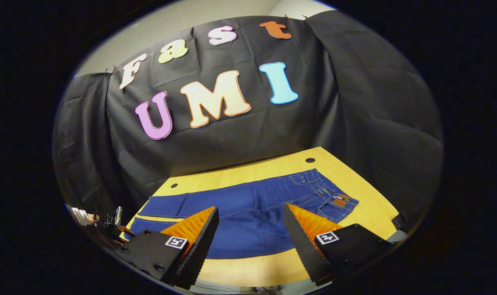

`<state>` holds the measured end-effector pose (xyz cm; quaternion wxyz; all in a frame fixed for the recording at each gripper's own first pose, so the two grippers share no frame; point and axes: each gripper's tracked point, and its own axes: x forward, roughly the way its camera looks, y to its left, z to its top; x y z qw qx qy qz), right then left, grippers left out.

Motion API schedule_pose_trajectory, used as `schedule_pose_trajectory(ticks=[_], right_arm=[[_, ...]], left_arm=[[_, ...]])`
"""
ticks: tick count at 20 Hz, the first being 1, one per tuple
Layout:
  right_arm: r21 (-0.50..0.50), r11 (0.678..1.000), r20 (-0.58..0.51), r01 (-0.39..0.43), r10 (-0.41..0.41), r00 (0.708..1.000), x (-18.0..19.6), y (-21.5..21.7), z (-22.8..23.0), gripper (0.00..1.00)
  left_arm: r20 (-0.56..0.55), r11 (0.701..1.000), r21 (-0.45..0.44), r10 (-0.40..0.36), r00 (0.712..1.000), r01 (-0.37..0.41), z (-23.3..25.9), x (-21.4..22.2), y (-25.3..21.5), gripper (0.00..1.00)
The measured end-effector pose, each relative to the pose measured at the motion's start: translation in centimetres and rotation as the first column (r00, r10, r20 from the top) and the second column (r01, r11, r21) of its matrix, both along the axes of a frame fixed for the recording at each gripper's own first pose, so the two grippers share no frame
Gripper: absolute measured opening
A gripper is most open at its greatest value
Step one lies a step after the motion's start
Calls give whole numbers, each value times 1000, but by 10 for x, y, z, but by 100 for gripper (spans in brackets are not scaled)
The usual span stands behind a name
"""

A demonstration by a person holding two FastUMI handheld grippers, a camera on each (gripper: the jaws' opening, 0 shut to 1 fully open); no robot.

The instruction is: Grasp the waist and the cuffs of the jeans and fold them to make the two legs overlap; first hold the waist and fold one-third of the jeans toward the cuffs, then hold the cuffs and fold the remaining one-third in the same direction to finish folding.

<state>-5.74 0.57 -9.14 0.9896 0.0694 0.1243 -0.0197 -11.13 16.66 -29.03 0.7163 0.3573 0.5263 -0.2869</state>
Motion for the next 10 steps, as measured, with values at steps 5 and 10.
schedule_pose_trajectory(ticks=[5, 10], right_arm=[[22, 1000, -23, -13, 14, 1000, 4, 4, -10, 97], [33, 999, -49, -25, 27, 998, 16, 9, -26, 98]], left_arm=[[-111, 1000, 5, -12, 994, 13, -5, 2, 1, 88], [-153, 998, 59, -9, 988, 18, -6, -2, 0, 90]])
